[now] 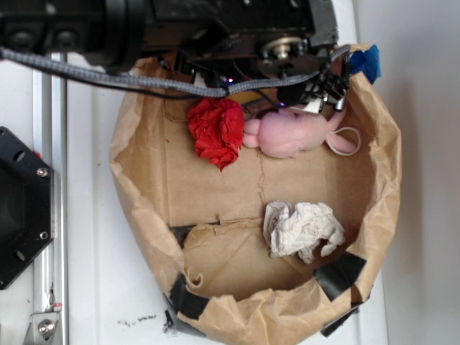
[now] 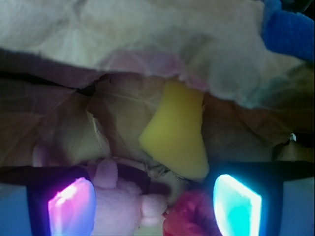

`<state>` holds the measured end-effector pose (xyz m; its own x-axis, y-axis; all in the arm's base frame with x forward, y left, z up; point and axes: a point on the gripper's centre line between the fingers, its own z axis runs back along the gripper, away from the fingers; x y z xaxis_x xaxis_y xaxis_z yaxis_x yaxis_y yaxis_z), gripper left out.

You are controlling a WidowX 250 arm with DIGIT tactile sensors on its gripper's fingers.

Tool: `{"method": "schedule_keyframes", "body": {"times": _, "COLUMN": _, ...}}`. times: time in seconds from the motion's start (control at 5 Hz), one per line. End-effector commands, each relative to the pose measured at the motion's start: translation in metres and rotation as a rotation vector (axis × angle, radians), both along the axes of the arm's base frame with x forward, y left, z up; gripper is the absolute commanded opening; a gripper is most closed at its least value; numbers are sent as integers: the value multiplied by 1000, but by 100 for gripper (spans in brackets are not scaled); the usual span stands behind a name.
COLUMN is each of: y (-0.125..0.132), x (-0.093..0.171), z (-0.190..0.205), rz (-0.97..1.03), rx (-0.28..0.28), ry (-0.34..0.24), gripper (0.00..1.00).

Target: Grab the green sponge.

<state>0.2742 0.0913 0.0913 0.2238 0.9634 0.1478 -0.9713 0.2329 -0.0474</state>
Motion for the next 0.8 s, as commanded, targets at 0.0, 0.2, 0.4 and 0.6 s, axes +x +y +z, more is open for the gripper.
{"method": "schedule_keyframes", "body": {"times": 0.0, "y": 14, "x": -2, "z": 15, "rz": 30, "rx": 14, "ry": -53, "gripper": 100}}
{"method": "schedule_keyframes", "body": {"times": 0.2, "y": 14, "x": -2, "z": 15, "rz": 30, "rx": 14, "ry": -53, "gripper": 100}}
{"method": "schedule_keyframes", "body": {"times": 0.4, "y": 27, "x": -5, "z": -12, "rz": 77, "rx": 73, "ry": -49, "gripper": 100}}
{"method": "schedule_keyframes", "body": {"times": 0.6, "y": 31, "x": -10, "z": -26, "rz": 94, "rx": 97, "ry": -49, "gripper": 100}}
